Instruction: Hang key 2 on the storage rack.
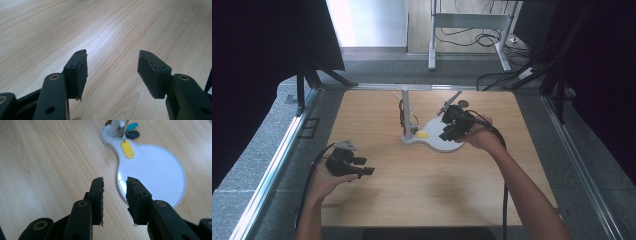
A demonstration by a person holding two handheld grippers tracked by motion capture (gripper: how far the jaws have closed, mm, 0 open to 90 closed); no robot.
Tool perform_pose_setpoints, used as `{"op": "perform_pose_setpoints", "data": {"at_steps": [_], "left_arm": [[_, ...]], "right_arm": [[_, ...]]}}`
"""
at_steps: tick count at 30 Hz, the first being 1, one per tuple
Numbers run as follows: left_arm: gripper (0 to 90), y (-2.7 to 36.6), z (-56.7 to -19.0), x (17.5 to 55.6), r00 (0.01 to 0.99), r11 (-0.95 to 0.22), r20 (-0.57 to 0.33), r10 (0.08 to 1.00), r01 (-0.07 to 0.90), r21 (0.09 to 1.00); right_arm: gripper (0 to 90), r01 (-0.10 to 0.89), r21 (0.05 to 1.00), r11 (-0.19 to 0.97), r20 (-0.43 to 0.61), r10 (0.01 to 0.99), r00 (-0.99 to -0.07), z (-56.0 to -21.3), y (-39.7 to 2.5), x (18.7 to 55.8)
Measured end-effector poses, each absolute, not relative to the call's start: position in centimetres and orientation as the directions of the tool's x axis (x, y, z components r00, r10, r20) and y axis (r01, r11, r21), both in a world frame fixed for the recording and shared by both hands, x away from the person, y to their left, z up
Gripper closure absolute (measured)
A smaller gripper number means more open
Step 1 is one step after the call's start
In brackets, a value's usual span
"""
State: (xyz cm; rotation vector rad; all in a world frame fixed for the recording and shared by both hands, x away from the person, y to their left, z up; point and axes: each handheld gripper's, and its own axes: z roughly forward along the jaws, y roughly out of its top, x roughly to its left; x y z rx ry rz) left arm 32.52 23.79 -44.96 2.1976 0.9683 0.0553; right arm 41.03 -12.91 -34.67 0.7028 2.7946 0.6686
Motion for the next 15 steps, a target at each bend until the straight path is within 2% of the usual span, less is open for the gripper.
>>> {"op": "perform_pose_setpoints", "data": {"at_steps": [15], "left_arm": [[41.3,23.0,-45.5,32.7,0.724,-0.481,-0.231,0.650,0.627,0.612]], "right_arm": [[61.1,0.471,0.534,0.702,0.048,0.531,-0.846,-40.6,-18.1,39.2]]}}
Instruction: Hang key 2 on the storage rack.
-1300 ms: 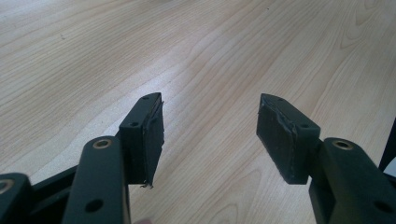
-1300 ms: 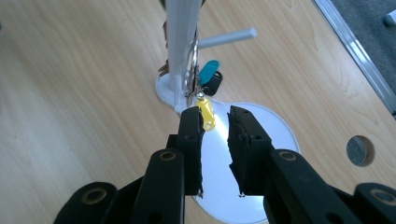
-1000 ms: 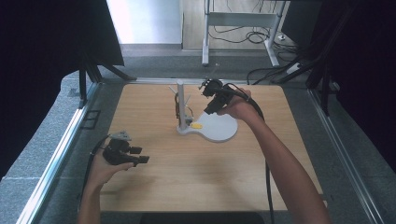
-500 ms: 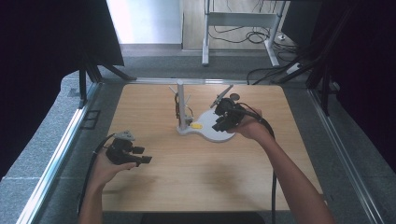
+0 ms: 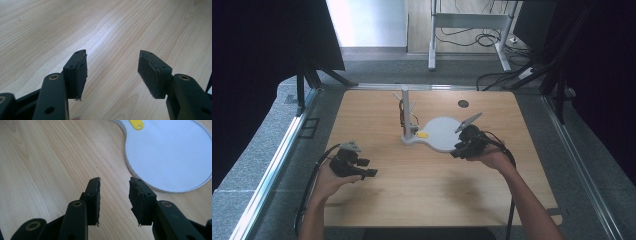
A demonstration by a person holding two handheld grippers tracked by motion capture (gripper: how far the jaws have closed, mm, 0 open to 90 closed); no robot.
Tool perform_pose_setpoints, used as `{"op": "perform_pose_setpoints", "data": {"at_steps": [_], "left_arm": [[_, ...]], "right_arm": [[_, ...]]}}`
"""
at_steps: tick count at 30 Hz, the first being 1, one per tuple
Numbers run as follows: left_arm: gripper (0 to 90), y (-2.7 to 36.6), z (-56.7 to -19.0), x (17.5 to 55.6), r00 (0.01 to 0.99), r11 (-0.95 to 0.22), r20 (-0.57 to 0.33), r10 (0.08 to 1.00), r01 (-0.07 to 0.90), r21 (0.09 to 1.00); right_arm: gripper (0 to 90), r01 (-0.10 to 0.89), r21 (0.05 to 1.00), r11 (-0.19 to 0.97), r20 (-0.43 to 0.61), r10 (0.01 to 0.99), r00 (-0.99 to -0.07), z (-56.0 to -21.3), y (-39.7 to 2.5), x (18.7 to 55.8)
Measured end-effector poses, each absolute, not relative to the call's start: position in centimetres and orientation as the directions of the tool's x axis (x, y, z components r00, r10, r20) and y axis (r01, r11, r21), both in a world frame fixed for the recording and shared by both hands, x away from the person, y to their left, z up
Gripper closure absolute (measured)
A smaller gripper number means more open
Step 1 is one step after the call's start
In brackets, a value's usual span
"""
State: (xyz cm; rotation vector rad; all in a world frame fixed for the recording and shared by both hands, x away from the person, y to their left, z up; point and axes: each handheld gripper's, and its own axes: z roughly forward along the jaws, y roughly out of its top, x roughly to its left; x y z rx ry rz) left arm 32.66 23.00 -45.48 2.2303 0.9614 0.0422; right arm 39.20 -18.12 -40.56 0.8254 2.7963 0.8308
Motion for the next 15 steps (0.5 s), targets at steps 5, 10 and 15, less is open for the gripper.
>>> {"op": "perform_pose_setpoints", "data": {"at_steps": [5,10,15], "left_arm": [[41.2,22.8,-45.6,32.7,0.725,-0.485,-0.232,0.648,0.628,0.609],[40.7,22.6,-45.4,32.7,0.732,-0.492,-0.231,0.641,0.623,0.608],[40.3,22.2,-45.5,32.7,0.733,-0.493,-0.239,0.637,0.626,0.605]], "right_arm": [[60.2,0.477,0.540,0.694,0.056,0.536,-0.843,-41.2,-18.6,39.0],[55.5,0.471,0.564,0.678,0.038,0.549,-0.835,-40.9,-18.5,38.7],[46.9,0.469,0.577,0.668,0.018,0.564,-0.825,-42.0,-18.6,38.1]]}}
